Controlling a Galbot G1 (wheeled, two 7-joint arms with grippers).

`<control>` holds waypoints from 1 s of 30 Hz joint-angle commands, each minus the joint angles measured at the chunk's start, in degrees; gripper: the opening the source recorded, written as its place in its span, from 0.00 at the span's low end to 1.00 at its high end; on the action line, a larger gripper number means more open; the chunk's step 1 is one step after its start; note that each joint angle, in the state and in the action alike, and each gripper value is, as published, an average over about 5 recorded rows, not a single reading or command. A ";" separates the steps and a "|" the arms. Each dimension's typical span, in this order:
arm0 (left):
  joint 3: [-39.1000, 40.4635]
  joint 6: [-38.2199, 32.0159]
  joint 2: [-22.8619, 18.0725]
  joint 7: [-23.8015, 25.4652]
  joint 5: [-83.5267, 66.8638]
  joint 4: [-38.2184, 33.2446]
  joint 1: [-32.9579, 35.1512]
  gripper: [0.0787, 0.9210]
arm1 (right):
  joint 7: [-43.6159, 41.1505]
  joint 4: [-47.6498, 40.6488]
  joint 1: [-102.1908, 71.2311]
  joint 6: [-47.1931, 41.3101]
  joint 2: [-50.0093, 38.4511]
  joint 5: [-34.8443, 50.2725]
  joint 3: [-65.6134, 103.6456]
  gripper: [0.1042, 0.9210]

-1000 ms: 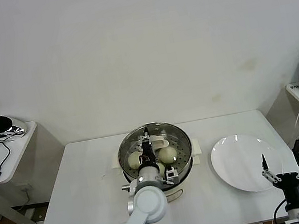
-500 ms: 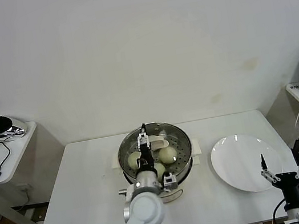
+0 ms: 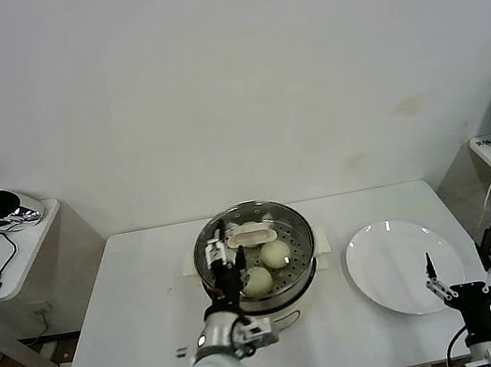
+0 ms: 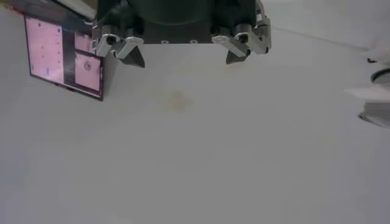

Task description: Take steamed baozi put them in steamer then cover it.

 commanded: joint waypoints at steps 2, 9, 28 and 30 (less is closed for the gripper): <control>-24.05 -30.36 -0.03 -29.42 -59.41 -8.25 27.90 0.88 | -0.25 0.97 -0.90 -0.60 -0.96 1.58 -1.86 0.88; -34.06 -41.38 -1.72 -22.52 -74.06 -4.58 39.01 0.88 | -0.61 1.85 -3.33 -1.01 -3.15 3.09 -5.00 0.88; -35.10 -44.77 -3.91 -19.15 -74.69 1.06 44.26 0.88 | -2.36 2.96 -8.54 -2.11 -4.29 4.61 -10.23 0.88; -35.26 -44.71 -3.90 -18.53 -74.46 1.26 44.49 0.88 | -2.89 3.19 -9.02 -2.11 -4.30 4.82 -10.82 0.88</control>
